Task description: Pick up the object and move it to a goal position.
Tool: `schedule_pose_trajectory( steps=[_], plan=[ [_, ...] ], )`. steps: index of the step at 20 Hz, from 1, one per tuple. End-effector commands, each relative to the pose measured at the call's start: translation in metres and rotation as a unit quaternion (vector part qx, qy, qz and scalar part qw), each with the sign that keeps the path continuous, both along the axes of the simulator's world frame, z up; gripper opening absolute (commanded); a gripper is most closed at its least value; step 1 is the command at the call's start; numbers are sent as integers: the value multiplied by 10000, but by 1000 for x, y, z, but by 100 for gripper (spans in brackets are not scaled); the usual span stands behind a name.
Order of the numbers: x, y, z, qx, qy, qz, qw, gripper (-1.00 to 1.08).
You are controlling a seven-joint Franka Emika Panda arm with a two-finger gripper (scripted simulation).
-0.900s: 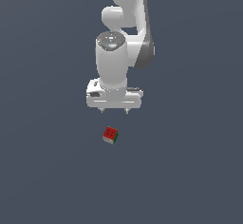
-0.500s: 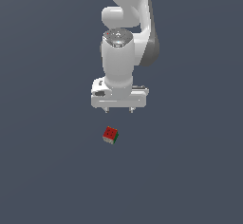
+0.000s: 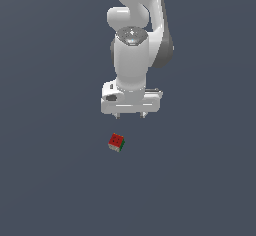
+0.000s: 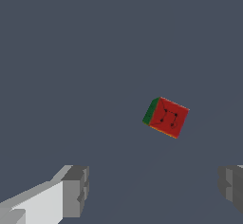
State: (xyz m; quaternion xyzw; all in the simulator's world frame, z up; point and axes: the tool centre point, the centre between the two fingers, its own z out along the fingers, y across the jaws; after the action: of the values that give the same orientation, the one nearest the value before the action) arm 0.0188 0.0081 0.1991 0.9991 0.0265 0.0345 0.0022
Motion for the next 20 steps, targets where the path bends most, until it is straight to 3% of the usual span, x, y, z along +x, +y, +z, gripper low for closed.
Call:
schedule_pose_trajectory(
  steps=[1,12,20],
  plan=[
    [1,-1,-1,-8,7,66,10000,100],
    [7,-9,-17,-87,68,889,9960,100],
    [14,-20,-38,-155,143,1881,9819,100]
  ],
)
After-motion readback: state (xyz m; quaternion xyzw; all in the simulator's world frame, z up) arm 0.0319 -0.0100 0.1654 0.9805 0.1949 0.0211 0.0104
